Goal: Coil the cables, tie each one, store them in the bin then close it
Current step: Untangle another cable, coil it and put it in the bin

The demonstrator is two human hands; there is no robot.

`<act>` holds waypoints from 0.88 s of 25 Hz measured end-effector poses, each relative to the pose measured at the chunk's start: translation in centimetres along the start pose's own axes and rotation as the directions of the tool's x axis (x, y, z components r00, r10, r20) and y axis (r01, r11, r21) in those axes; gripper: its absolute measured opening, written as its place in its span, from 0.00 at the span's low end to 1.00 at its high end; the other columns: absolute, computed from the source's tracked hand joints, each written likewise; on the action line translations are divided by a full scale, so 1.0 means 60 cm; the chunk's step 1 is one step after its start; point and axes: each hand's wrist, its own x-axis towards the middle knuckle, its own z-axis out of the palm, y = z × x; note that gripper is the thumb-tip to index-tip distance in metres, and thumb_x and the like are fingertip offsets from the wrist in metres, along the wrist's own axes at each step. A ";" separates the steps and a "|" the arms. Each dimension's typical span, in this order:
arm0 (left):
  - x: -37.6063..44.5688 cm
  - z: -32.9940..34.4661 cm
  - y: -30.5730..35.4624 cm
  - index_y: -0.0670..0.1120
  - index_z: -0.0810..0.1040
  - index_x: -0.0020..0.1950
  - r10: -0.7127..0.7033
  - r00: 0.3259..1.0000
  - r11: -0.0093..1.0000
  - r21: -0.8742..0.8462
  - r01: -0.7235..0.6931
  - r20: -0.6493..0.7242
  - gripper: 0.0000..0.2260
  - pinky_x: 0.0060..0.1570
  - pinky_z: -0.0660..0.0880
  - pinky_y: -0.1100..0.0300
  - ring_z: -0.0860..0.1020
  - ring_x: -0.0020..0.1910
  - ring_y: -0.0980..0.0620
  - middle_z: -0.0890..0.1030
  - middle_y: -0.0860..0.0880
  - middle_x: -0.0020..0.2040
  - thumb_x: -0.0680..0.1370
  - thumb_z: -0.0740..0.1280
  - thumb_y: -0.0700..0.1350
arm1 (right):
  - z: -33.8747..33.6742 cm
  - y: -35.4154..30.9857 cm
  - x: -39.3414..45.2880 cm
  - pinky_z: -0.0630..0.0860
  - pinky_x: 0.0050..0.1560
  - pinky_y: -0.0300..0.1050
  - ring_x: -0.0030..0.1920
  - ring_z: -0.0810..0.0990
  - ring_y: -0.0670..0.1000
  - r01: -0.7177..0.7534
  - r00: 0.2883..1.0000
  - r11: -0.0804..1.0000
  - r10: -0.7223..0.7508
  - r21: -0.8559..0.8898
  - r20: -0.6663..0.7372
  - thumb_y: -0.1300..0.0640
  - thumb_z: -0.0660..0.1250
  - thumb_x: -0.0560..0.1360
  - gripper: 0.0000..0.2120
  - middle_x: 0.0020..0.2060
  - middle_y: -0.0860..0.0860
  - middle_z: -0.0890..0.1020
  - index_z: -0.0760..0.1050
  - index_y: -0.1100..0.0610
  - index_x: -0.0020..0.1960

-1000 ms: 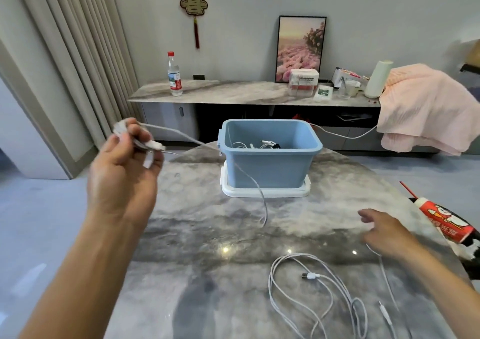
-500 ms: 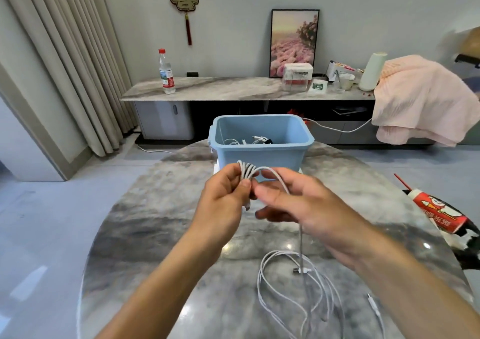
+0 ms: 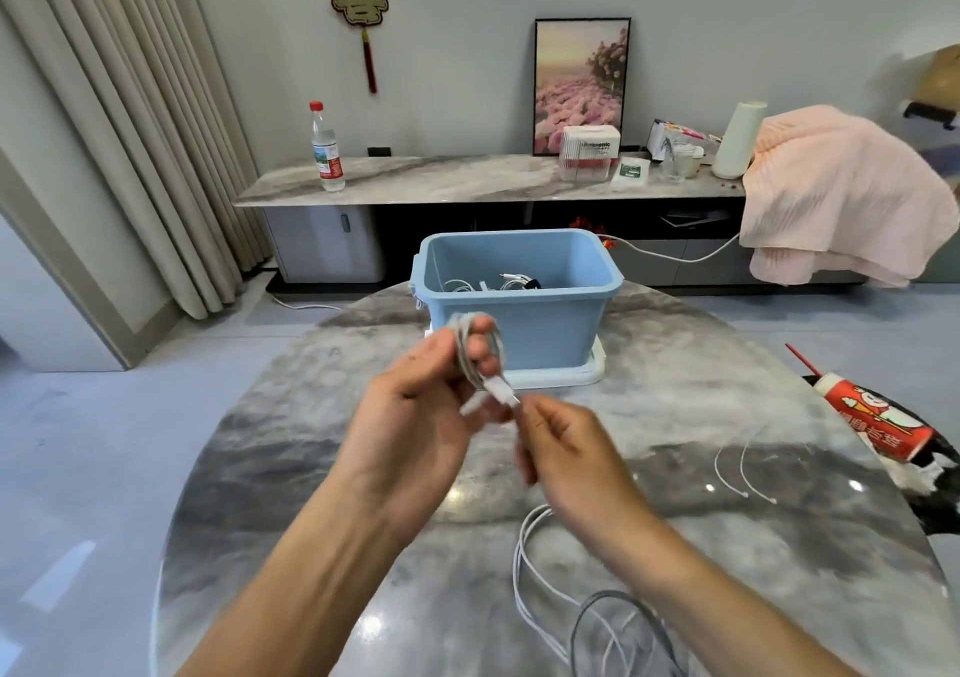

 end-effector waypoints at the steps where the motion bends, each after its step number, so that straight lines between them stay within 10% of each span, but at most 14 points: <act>1: 0.005 -0.010 0.004 0.44 0.79 0.52 0.073 0.996 0.995 0.065 -0.070 -0.044 0.10 0.49 0.68 0.56 0.79 0.40 0.56 0.80 0.52 0.40 0.79 0.59 0.43 | 0.016 -0.002 -0.010 0.65 0.33 0.41 0.27 0.69 0.42 -0.031 0.998 0.997 0.034 -0.073 0.043 0.53 0.58 0.84 0.15 0.24 0.45 0.73 0.79 0.47 0.43; 3: 0.012 -0.023 0.005 0.43 0.79 0.56 0.231 0.972 0.892 0.407 -0.197 -0.036 0.11 0.50 0.73 0.62 0.82 0.47 0.54 0.85 0.50 0.46 0.82 0.56 0.40 | 0.027 -0.019 -0.024 0.66 0.37 0.41 0.31 0.71 0.42 -0.008 0.990 0.965 0.044 -0.261 0.135 0.53 0.56 0.83 0.11 0.27 0.41 0.75 0.77 0.51 0.50; 7: 0.006 -0.032 -0.025 0.46 0.73 0.47 0.272 0.880 0.073 0.904 -0.422 0.389 0.10 0.47 0.70 0.58 0.76 0.39 0.53 0.79 0.53 0.39 0.83 0.55 0.42 | -0.023 -0.079 -0.018 0.73 0.41 0.49 0.39 0.78 0.51 0.200 0.977 0.780 -0.114 -0.593 0.181 0.53 0.62 0.79 0.08 0.33 0.47 0.78 0.75 0.52 0.42; 8: 0.005 -0.029 -0.023 0.46 0.71 0.45 0.233 0.877 0.055 0.895 -0.443 0.420 0.09 0.45 0.69 0.56 0.74 0.37 0.52 0.76 0.53 0.37 0.83 0.55 0.43 | -0.044 -0.088 -0.012 0.74 0.40 0.49 0.38 0.79 0.49 0.269 0.963 0.727 -0.199 -0.631 0.182 0.51 0.64 0.78 0.07 0.34 0.47 0.81 0.78 0.51 0.43; 11: 0.004 -0.019 -0.003 0.40 0.72 0.45 0.091 0.921 0.392 0.837 -0.382 0.378 0.11 0.43 0.72 0.54 0.75 0.40 0.50 0.76 0.50 0.38 0.82 0.57 0.46 | -0.082 -0.088 0.002 0.76 0.37 0.46 0.36 0.79 0.42 0.426 0.903 0.684 -0.362 -0.591 0.232 0.40 0.65 0.74 0.12 0.35 0.39 0.84 0.82 0.45 0.46; 15: -0.011 -0.012 0.014 0.36 0.75 0.44 -0.136 0.922 0.550 0.802 -0.234 0.362 0.15 0.40 0.68 0.62 0.71 0.35 0.54 0.75 0.50 0.32 0.81 0.57 0.46 | -0.114 -0.067 0.025 0.64 0.27 0.38 0.25 0.66 0.45 0.462 0.868 0.634 -0.467 -0.620 0.168 0.29 0.68 0.65 0.25 0.22 0.41 0.67 0.72 0.52 0.35; 22: -0.024 0.002 0.017 0.38 0.79 0.52 -0.085 0.931 0.995 0.071 0.064 0.354 0.11 0.50 0.67 0.53 0.73 0.35 0.53 0.74 0.48 0.35 0.78 0.61 0.43 | -0.101 -0.001 0.029 0.61 0.29 0.33 0.25 0.62 0.41 0.194 0.975 0.981 -0.188 -0.034 0.119 0.35 0.65 0.75 0.29 0.23 0.44 0.66 0.71 0.60 0.31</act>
